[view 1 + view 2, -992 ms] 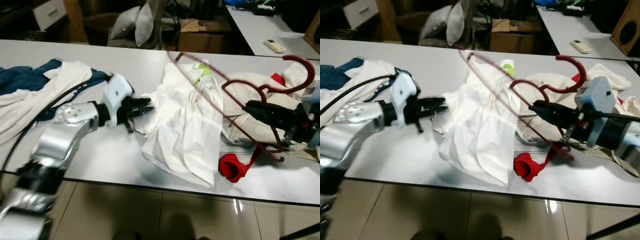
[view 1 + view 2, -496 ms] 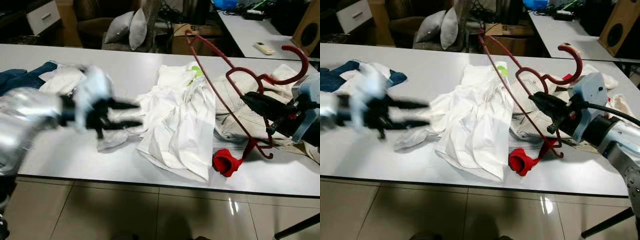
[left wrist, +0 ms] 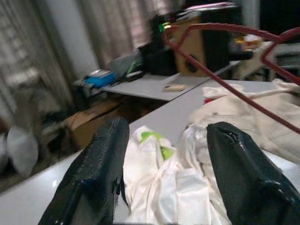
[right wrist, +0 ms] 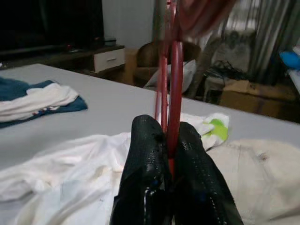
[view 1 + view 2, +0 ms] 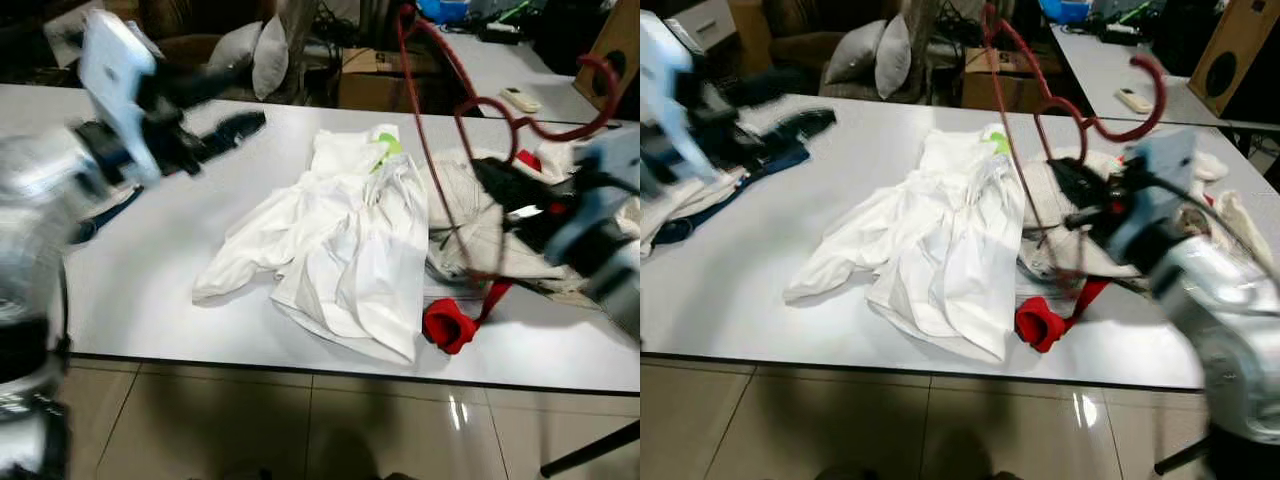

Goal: Hang hanger

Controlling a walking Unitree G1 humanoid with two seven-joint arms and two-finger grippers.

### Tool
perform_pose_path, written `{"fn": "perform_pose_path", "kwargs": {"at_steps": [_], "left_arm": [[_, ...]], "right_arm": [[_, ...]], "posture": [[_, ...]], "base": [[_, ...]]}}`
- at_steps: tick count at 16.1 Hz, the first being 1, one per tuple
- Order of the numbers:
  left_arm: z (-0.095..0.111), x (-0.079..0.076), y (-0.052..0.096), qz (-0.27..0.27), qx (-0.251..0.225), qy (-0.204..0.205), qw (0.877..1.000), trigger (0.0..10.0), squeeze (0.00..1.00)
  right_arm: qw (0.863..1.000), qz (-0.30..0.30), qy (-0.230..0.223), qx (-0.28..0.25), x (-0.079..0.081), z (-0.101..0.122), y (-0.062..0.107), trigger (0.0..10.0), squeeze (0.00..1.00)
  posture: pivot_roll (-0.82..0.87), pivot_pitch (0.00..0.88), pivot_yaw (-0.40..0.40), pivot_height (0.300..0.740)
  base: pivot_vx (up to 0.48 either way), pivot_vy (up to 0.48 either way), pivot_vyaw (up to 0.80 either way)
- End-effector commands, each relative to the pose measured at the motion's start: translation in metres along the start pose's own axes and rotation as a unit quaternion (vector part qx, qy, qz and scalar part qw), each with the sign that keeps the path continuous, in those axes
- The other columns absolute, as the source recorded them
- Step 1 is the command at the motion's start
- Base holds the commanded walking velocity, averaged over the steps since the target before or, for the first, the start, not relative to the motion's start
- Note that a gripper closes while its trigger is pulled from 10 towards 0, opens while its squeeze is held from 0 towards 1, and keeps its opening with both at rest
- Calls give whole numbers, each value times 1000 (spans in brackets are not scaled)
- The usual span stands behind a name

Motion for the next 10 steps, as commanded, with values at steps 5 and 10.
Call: {"fn": "perform_pose_path", "kwargs": {"at_steps": [5, 10], "left_arm": [[-70, -24, -7, 139, 67, -9, 988, 10000, 0], [-94, -47, -3, 175, 92, 24, 980, 10000, 0]], "right_arm": [[998, -32, -46, -1, 46, -22, -5, 10000, 0], [995, -69, -69, 24, 58, -47, -5, 10000, 0]], "posture": [[-6, 0, 28, 740], [14, 0, 0, 740]], "base": [[0, 0, 0], [0, 118, 0]]}}
Point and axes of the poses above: a point about 5 cm out from each wrist's last joint towards the gripper, its own y axis pointing back from the gripper into the wrist, its own z axis along the axis of the wrist's last joint, x = y × z, the point moved 1 cm from there along -y, pointing out of the wrist towards the gripper, and after that the axes turned 5 degrees about y, right-handed, at the moved point
